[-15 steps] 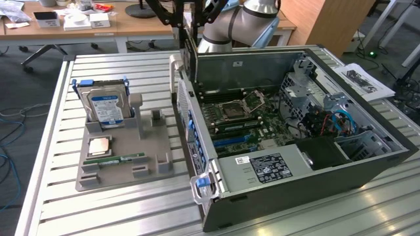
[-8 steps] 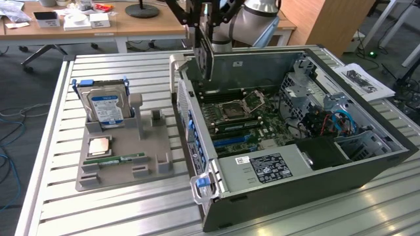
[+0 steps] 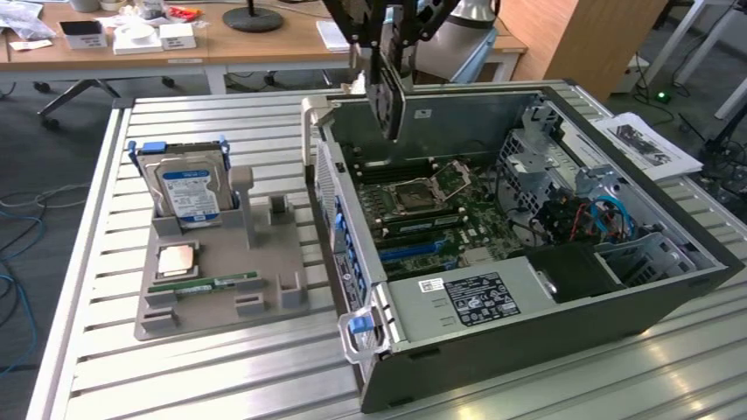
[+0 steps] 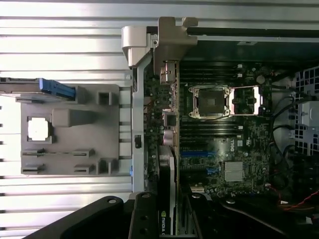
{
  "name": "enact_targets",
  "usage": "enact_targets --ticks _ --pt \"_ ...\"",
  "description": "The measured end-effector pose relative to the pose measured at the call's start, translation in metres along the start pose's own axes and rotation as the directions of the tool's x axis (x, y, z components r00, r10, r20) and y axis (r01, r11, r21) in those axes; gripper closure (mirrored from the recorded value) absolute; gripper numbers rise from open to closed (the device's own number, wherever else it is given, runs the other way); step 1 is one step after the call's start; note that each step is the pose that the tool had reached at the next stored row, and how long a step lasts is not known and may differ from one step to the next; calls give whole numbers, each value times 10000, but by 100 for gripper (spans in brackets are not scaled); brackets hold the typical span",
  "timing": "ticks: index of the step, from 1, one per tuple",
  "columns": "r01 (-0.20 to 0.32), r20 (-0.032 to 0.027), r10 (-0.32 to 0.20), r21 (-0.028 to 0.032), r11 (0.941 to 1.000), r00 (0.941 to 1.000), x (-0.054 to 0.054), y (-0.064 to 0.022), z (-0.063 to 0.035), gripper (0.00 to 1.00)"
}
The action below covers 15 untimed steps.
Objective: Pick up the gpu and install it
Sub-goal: 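Pick up the gpu and move the gpu toward the slot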
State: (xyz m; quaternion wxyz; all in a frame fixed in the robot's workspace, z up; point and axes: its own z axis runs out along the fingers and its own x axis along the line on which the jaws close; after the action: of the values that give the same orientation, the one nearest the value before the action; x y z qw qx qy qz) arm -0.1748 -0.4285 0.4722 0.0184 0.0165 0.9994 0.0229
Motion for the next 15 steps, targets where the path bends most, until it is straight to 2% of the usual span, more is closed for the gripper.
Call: enact_targets --ticks 1,2,15 --pt "0 0 0 0 10000 10000 -25 1 1 73" --pt "0 0 0 -1 10000 10000 -224 8 9 73" --pt "-1 0 1 0 10000 10000 -610 21 23 73"
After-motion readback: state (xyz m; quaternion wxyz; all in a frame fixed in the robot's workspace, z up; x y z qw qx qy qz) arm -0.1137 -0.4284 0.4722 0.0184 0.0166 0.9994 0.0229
